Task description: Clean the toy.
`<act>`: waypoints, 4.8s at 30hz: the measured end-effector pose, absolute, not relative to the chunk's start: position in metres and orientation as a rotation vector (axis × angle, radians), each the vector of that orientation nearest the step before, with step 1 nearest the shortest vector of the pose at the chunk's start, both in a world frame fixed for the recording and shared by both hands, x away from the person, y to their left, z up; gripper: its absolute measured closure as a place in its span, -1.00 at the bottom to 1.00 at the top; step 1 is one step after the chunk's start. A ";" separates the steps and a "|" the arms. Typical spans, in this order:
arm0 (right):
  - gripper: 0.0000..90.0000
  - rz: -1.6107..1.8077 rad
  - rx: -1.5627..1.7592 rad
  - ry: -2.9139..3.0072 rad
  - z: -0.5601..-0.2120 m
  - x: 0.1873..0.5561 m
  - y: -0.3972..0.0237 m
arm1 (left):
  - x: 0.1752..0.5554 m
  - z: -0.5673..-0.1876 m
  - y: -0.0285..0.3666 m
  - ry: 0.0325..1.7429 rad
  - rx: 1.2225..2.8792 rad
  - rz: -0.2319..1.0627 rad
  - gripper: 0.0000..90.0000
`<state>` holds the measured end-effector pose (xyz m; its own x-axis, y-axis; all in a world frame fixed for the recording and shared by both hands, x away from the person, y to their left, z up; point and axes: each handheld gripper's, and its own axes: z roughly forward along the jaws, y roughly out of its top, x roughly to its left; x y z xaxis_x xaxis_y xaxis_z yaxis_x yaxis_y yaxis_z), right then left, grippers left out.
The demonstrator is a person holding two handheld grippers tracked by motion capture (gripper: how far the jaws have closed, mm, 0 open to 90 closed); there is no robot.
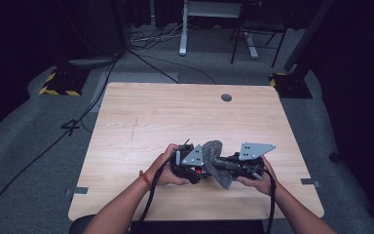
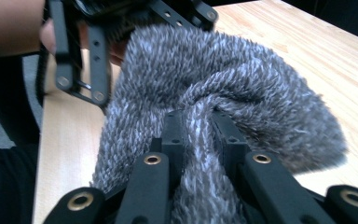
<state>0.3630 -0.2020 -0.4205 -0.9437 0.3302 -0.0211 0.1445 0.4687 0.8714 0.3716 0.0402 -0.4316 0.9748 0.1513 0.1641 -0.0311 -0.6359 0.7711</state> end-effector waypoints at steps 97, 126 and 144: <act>0.73 1.357 0.521 2.647 -0.437 0.373 -0.203 | 0.371 -0.410 0.057 0.129 2.064 0.217 -0.26; 0.73 1.337 0.486 2.657 -0.438 0.372 -0.201 | 0.372 -0.412 0.056 0.129 2.070 0.211 -0.26; 0.72 1.221 0.526 2.676 -0.447 0.385 -0.215 | 0.391 -0.436 0.063 0.216 2.153 0.232 -0.26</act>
